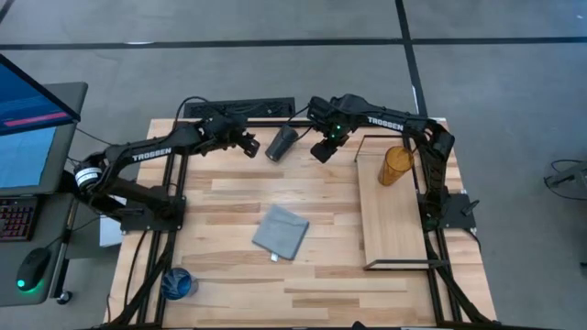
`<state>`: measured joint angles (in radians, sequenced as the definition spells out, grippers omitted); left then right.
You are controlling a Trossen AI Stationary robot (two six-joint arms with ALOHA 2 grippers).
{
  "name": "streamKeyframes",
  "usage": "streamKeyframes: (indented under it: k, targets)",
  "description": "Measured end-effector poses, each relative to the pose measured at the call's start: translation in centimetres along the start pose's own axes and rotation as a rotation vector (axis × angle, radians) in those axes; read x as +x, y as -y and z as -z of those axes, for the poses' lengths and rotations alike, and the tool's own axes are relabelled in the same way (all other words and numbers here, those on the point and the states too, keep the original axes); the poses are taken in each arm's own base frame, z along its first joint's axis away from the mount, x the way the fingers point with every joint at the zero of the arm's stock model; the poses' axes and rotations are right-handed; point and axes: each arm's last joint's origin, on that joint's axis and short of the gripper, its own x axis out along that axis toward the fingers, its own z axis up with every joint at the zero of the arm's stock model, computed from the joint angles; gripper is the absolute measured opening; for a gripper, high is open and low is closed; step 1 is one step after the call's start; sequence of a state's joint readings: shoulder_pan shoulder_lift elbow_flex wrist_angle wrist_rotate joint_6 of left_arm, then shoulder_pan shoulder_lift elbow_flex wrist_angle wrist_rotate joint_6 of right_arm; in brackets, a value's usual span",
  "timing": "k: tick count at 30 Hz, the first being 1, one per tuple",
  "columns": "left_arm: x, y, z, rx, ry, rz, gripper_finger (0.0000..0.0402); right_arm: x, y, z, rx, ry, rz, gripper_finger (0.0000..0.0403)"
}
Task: Stack small to large cups/mugs on shelf
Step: Put the black cup on the shelf
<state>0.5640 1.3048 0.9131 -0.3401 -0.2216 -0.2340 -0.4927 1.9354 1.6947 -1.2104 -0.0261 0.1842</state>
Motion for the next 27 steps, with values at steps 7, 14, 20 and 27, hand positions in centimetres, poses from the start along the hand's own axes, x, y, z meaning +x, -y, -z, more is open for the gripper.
streamKeyframes:
  k: [7, 14, 20, 27]
  targets:
    - [0.1, 0.4, 0.8, -0.064, -0.103, 0.117, 0.0178, 0.0, -0.1, -0.6, -0.004, 0.057, -0.011, 0.0134]
    - [3.1, 1.1, 2.0, -0.109, -0.241, 0.207, 0.0178, -0.5, 0.0, -1.2, 0.001, 0.118, -0.022, 0.0133]
    - [6.2, 2.5, 3.6, -0.110, -0.321, 0.234, 0.0178, -1.3, 0.3, -1.6, 0.002, 0.145, -0.024, 0.0131]
    - [8.8, 4.6, 4.6, -0.129, -0.320, 0.319, 0.0178, -1.5, 1.2, -1.8, 0.026, 0.154, -0.020, 0.0128]
